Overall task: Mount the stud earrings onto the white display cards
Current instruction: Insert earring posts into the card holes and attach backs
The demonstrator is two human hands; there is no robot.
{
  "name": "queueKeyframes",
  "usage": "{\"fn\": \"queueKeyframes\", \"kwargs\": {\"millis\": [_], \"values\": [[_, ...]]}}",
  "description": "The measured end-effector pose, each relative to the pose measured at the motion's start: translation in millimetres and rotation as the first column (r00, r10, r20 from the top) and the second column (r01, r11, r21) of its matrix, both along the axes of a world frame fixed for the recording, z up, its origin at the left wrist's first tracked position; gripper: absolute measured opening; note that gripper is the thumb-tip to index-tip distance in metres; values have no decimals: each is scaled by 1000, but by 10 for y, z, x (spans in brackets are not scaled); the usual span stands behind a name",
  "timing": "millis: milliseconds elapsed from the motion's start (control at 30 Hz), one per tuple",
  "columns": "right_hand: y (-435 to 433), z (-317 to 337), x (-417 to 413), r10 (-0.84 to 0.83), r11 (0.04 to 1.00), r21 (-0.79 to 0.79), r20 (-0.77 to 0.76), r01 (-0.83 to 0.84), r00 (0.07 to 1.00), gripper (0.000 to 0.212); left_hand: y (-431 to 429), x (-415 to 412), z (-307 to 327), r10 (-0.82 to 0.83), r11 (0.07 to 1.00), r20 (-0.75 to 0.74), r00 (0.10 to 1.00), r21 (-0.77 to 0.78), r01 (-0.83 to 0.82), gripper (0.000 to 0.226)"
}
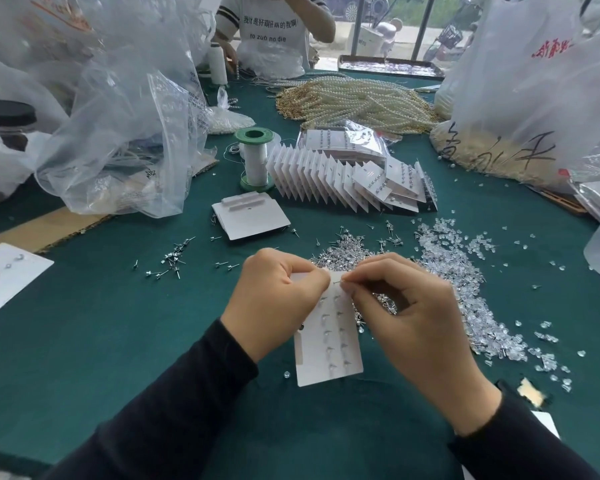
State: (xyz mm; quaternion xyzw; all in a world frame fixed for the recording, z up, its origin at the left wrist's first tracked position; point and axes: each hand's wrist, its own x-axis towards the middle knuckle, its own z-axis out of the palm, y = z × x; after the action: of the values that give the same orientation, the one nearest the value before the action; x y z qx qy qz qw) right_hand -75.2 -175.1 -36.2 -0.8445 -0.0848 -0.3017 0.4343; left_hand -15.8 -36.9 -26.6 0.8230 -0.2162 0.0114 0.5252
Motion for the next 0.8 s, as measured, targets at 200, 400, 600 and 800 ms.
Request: {"fn": "queueKeyframes", "kwargs": {"millis": [200, 400, 600, 800], "values": [[6, -25, 6, -6, 1000, 3, -18, 6, 1000, 11, -3, -16, 3, 2, 1000, 12, 1000, 3, -2, 31], [29, -41, 7, -3, 1000, -7, -6, 3, 1000, 9, -5, -26, 6, -13, 1000, 42, 999, 22, 12, 35], [58, -18, 0, 16, 1000, 11, -9, -16, 1000, 8, 30, -31, 23, -40, 999, 21, 999, -1, 40, 37], [41, 33, -55, -28, 998, -58, 44, 31, 999, 4, 2, -35, 35, -67, 993, -86, 994, -101, 58, 42]]}}
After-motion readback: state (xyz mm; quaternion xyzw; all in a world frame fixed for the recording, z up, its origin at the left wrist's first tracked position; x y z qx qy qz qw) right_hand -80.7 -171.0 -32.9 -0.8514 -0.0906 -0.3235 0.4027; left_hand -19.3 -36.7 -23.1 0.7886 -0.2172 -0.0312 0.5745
